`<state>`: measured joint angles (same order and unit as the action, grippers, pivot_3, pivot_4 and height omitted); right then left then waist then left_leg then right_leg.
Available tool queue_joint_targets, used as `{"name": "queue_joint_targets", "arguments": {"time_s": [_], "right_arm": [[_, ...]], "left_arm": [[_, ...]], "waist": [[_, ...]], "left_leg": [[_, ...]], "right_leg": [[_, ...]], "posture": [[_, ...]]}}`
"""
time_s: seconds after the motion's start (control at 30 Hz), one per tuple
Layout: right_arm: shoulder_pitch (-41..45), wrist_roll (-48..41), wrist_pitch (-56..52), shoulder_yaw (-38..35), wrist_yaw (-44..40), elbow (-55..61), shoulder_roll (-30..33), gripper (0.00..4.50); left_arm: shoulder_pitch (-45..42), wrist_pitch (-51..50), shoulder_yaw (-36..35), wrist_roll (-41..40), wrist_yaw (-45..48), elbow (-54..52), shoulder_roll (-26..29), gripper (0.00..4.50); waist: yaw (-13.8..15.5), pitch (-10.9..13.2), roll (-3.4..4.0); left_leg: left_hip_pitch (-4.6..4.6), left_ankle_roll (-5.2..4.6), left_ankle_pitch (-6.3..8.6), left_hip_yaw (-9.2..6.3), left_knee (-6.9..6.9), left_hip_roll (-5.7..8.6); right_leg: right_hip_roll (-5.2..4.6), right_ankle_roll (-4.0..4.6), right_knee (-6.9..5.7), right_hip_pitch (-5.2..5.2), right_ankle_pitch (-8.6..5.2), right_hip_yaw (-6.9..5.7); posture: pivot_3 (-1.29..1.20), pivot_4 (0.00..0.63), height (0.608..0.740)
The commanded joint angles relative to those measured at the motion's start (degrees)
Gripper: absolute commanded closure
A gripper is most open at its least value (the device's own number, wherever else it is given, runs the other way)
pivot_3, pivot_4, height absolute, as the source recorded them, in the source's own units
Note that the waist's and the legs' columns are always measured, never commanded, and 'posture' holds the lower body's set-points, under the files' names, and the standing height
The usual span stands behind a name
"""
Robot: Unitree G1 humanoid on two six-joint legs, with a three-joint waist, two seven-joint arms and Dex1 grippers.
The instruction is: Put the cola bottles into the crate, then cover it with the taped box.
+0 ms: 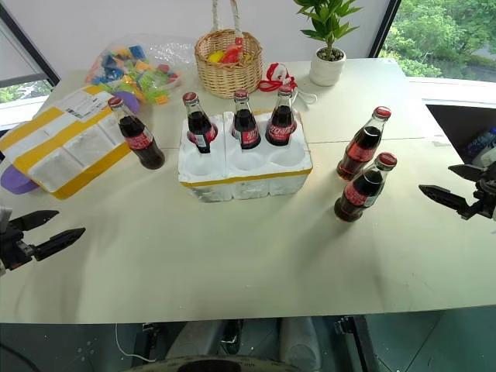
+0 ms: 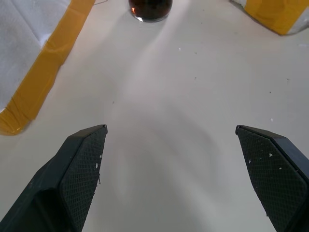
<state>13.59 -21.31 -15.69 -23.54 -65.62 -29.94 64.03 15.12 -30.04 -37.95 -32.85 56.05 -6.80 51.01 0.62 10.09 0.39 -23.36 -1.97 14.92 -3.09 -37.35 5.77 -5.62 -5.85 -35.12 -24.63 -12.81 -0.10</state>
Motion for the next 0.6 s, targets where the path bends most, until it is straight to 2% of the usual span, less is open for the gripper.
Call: {"name": "queue_joint_targets", "arguments": {"time_s": [0.03,0.23,0.43,0.6], "right_arm": [[-0.11,-1.46,-0.85,-3.12,0.60,3.23,0.85,0.00],[0.15,-6.29,-9.22,-9.10,-1.64,6.58,4.29,0.00],[-0.76,-13.14,-20.96,-16.85,-6.62,16.52,9.13,0.00],[-0.68,-18.93,-30.87,-21.65,-9.16,26.62,12.23,0.00]], "left_arm": [[-2.93,-1.42,-1.10,-2.60,-1.24,-1.06,-0.58,0.03],[-10.44,-3.70,2.03,-4.37,-2.67,-0.10,-0.53,0.03],[-24.93,-1.20,10.71,-0.63,-5.31,8.37,-2.10,0.03],[-33.62,2.81,17.83,3.85,-5.24,15.65,-4.37,0.03]], "waist": [[0.08,-0.02,0.05],[0.17,-0.01,0.05],[0.13,-0.07,0.19],[0.01,-0.06,0.19]], "left_leg": [[0.00,0.00,0.00,0.00,-0.01,0.00],[0.00,0.01,-0.01,0.00,-0.01,0.00],[0.01,0.03,-0.02,0.00,-0.01,0.00],[-0.01,0.00,-0.04,0.01,0.00,0.00]], "right_leg": [[-0.01,0.00,0.00,0.01,0.00,0.00],[0.01,-0.01,0.00,0.00,0.01,-0.01],[0.03,-0.02,-0.04,0.01,0.02,-0.01],[0.04,-0.25,-0.05,-0.04,0.15,-0.01]], "posture": [[0.00,0.150,0.732],[0.00,0.150,0.732],[0.00,0.150,0.732],[0.00,0.150,0.732]]}}
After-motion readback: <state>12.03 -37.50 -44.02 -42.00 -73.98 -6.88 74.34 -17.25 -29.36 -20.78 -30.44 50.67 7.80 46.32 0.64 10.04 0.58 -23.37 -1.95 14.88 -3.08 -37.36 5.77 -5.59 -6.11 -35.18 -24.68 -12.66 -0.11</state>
